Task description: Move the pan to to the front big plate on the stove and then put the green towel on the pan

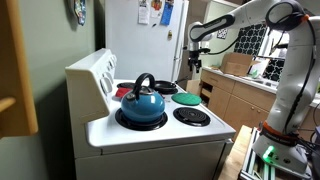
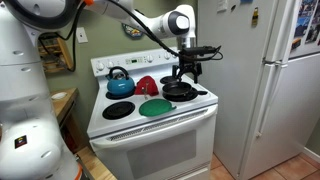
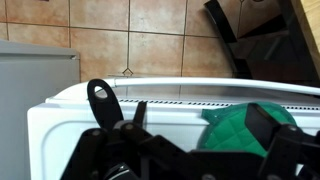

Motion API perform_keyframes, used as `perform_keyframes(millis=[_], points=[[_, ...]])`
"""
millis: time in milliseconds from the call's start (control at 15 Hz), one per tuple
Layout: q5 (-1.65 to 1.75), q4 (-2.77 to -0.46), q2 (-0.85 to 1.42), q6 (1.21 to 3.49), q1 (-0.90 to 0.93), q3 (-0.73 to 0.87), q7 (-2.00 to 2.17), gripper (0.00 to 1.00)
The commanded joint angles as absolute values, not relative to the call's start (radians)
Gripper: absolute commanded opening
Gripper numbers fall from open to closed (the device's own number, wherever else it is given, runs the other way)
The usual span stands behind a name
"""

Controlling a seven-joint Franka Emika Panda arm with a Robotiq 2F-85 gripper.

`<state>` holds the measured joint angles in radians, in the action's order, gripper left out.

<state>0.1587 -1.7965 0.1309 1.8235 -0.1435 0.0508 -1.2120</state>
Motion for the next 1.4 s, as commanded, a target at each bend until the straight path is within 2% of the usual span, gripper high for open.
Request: perform_keyframes(millis=[0, 133, 600, 1133, 1333], points=[[0.157, -1.792, 0.133, 1.821, -0.136, 0.059, -1.213, 1.0], [0.157, -1.79, 0.136, 1.821, -0.136, 0.059, -1.213, 1.0], [0.17, -1.769, 0.153, 1.439, -0.148, 0.085, -1.088, 1.0], [0.139, -1.787, 0.159, 1.411, -0.162, 0.093, -1.098, 1.0], [0.0, -1.844, 0.13, 1.414, -0.179, 0.104, -1.025, 1.0]])
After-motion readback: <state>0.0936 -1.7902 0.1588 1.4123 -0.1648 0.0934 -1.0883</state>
